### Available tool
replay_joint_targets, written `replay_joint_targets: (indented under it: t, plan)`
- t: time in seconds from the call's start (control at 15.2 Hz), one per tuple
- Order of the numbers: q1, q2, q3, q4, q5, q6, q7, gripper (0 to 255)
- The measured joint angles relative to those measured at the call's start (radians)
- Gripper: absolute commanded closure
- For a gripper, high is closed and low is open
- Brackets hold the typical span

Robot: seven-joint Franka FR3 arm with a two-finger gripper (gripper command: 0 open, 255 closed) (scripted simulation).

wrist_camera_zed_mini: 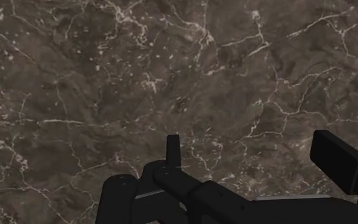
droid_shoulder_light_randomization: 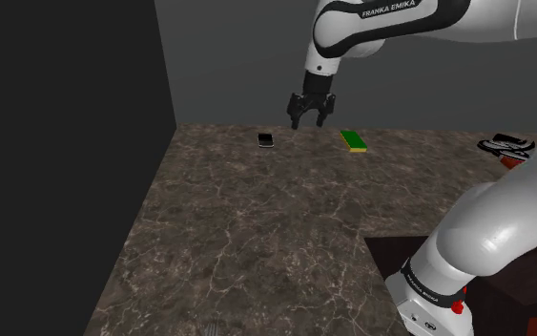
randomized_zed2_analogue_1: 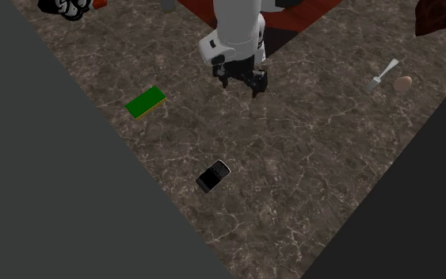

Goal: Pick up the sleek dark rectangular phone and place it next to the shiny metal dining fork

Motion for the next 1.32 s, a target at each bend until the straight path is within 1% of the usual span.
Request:
replay_joint_targets:
  t: [0.33,0.66,0.92,1.06,1.32]
  plan:
    - [-0.006,0.183,0.002,0.112,-0.002,0.077,0.046,0]
    - [-0.013,0.37,-0.004,0.254,-0.006,0.127,0.088,0]
    - [-0.015,0.521,-0.01,0.392,-0.007,0.145,0.123,0]
    - [-0.02,0.612,-0.016,0.492,-0.007,0.137,0.137,0]
    - [-0.027,0.758,-0.025,0.653,-0.004,0.125,0.165,0]
